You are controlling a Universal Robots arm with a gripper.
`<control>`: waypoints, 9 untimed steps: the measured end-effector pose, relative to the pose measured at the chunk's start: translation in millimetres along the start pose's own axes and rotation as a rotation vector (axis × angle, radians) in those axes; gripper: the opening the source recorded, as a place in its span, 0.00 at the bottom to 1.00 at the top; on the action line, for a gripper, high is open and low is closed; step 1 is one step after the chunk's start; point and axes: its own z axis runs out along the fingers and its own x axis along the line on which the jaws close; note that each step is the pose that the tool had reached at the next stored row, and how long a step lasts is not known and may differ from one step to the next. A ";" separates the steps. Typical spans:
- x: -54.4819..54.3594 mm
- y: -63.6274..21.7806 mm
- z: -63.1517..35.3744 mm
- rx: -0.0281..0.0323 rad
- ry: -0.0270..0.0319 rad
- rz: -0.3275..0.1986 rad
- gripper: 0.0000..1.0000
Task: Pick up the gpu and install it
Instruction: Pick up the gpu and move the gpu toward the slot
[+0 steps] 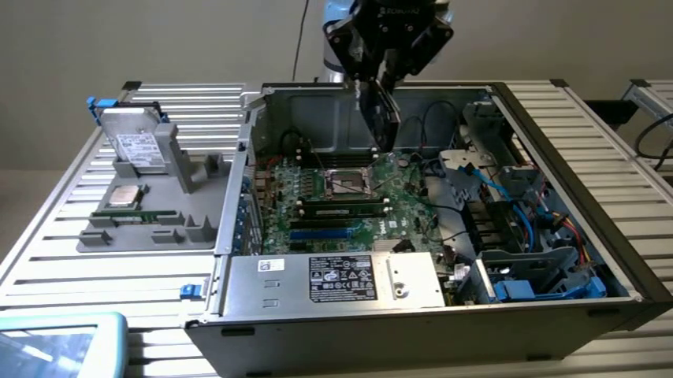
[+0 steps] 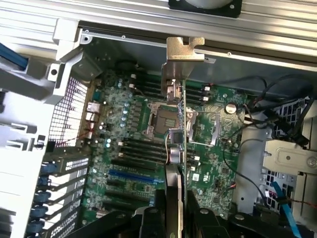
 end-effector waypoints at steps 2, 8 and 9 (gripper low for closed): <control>0.0 0.0 0.0 0.0009 0.0036 -0.035 0.27; 0.0 0.0 0.0 0.0034 0.0146 -0.144 0.27; 0.0 0.0 0.0 0.0036 0.0163 -0.162 0.27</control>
